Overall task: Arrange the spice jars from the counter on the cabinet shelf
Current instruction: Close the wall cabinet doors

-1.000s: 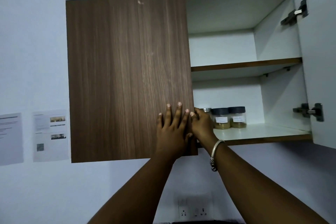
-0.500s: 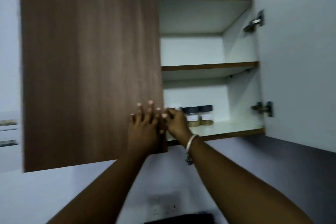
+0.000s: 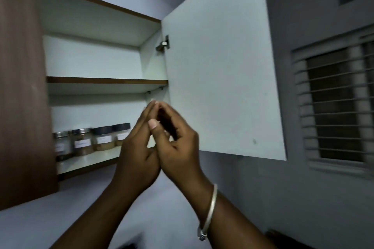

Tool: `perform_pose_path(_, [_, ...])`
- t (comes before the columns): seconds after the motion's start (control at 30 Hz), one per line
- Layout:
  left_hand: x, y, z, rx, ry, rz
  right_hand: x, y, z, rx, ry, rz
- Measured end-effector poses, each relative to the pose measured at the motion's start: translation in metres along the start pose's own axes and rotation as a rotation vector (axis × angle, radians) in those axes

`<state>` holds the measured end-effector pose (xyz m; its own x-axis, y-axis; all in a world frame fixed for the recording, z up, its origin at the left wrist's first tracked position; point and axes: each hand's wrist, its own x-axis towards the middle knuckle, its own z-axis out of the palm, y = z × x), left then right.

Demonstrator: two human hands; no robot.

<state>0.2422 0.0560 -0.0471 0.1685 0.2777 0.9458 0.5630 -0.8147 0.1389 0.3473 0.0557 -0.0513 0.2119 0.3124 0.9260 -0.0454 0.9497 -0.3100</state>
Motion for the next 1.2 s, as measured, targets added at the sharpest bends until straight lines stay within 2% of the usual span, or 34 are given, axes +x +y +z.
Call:
perform_pose_path(0.13, [0.024, 0.056, 0.069, -0.188, -0.007, 0.138, 0.021, -0.025, -0.082, -0.162, 0.141, -0.156])
perform_pose_path(0.23, [0.043, 0.087, 0.122, -0.285, -0.035, 0.148, 0.04, -0.031, -0.14, -0.367, 0.238, -0.21])
perform_pose_path(0.33, [0.063, 0.108, 0.17, -0.258, -0.12, 0.129, 0.058, -0.024, -0.194, -0.645, 0.303, -0.235])
perform_pose_path(0.37, [0.069, 0.112, 0.186, -0.217, -0.146, 0.122, 0.065, -0.02, -0.21, -0.702, 0.298, -0.184])
perform_pose_path(0.47, [0.08, 0.115, 0.224, -0.101, -0.204, 0.064, 0.077, -0.002, -0.242, -0.739, 0.236, 0.118])
perform_pose_path(0.53, [0.083, 0.11, 0.24, -0.027, -0.221, 0.032, 0.081, 0.012, -0.252, -0.635, 0.166, 0.29])
perform_pose_path(0.63, [0.084, 0.097, 0.253, 0.052, -0.262, -0.007, 0.081, 0.026, -0.253, -0.473, 0.099, 0.436])
perform_pose_path(0.77, [0.08, 0.085, 0.252, -0.029, -0.366, -0.054, 0.077, 0.03, -0.243, -0.467, 0.098, 0.385])
perform_pose_path(0.83, [0.075, 0.086, 0.242, -0.033, -0.352, -0.055, 0.072, 0.022, -0.234, -0.466, 0.125, 0.314])
perform_pose_path(1.0, [0.042, 0.089, 0.182, -0.136, -0.205, -0.039, 0.045, 0.003, -0.191, -0.397, 0.167, 0.142])
perform_pose_path(1.1, [0.02, 0.078, 0.127, -0.167, -0.03, -0.03, 0.032, -0.009, -0.146, -0.301, 0.104, 0.067])
perform_pose_path(1.2, [0.004, 0.059, 0.07, -0.183, 0.091, -0.119, 0.023, -0.014, -0.092, -0.151, -0.015, 0.046])
